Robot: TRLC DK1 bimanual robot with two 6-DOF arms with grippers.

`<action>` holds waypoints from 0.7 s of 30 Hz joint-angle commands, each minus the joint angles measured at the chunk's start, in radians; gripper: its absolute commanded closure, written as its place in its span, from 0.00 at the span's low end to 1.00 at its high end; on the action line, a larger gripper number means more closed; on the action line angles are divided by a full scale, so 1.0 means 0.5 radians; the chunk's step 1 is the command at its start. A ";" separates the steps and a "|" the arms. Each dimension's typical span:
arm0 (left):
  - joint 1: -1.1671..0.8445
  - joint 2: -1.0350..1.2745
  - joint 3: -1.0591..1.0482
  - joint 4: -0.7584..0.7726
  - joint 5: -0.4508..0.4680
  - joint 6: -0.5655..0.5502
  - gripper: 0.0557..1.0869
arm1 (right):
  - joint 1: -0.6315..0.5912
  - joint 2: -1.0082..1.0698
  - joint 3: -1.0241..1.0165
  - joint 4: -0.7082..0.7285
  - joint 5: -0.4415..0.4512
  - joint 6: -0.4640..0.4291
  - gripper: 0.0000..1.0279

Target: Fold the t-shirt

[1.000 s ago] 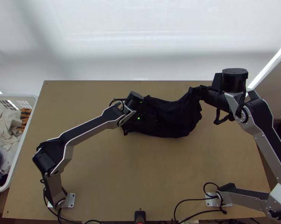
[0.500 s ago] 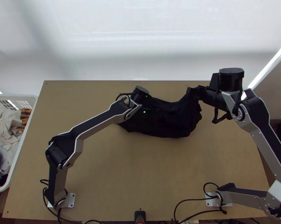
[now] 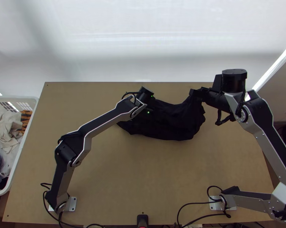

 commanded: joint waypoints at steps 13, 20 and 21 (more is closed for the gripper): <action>-0.039 0.200 0.270 -0.201 -0.040 -0.036 0.84 | 0.020 0.022 0.033 -0.014 0.023 -0.025 0.97; -0.002 0.172 0.270 -0.290 -0.056 0.025 0.28 | 0.026 0.022 0.021 -0.021 0.023 -0.025 0.97; 0.001 0.169 0.270 -0.293 -0.056 0.025 0.28 | 0.029 0.022 0.021 -0.017 0.023 -0.025 0.97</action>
